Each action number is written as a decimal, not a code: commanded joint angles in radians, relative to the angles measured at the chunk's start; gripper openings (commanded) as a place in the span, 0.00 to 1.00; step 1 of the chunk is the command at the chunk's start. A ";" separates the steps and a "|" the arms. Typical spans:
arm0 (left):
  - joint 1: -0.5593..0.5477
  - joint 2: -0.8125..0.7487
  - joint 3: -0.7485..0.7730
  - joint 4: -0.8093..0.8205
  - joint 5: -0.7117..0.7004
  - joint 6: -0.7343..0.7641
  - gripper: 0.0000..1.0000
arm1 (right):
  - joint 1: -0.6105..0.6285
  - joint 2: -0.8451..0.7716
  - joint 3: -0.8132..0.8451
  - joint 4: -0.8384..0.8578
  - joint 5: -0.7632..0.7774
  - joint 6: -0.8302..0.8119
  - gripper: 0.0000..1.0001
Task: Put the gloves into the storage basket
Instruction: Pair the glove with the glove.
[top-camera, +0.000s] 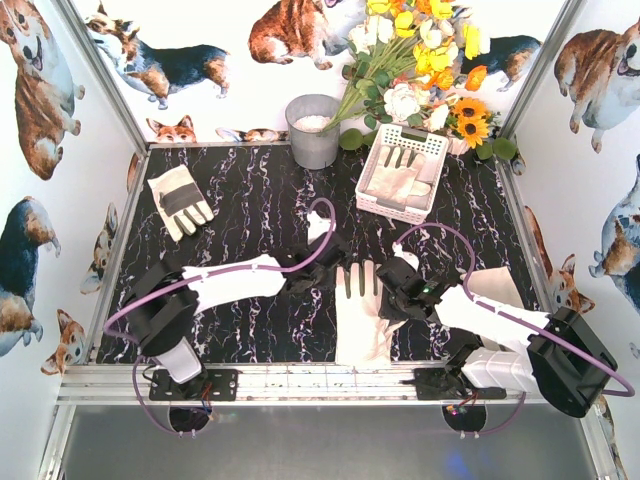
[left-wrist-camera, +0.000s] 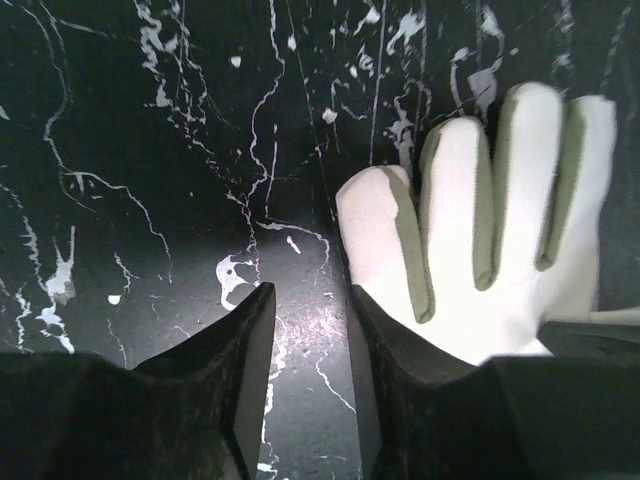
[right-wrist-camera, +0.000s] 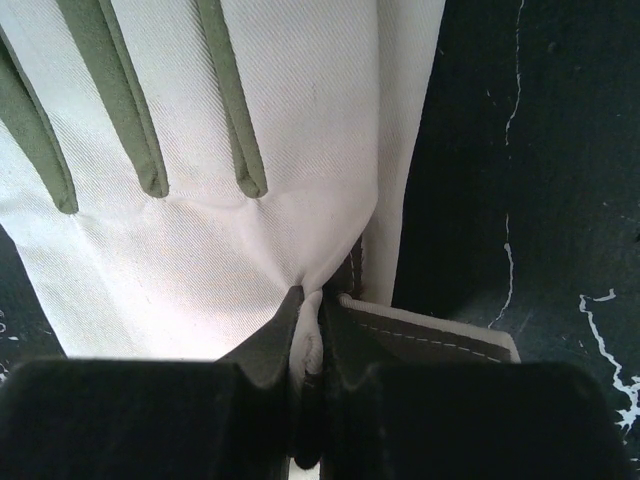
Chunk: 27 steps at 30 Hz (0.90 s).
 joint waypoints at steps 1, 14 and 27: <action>0.002 -0.091 -0.015 -0.004 -0.035 0.029 0.31 | 0.001 0.020 -0.020 -0.093 0.042 -0.018 0.00; -0.021 0.002 -0.165 0.457 0.320 -0.085 0.18 | 0.001 -0.039 0.001 -0.145 0.062 -0.024 0.12; -0.012 0.136 -0.250 0.522 0.323 -0.143 0.10 | -0.003 -0.256 0.147 -0.396 0.242 -0.082 0.55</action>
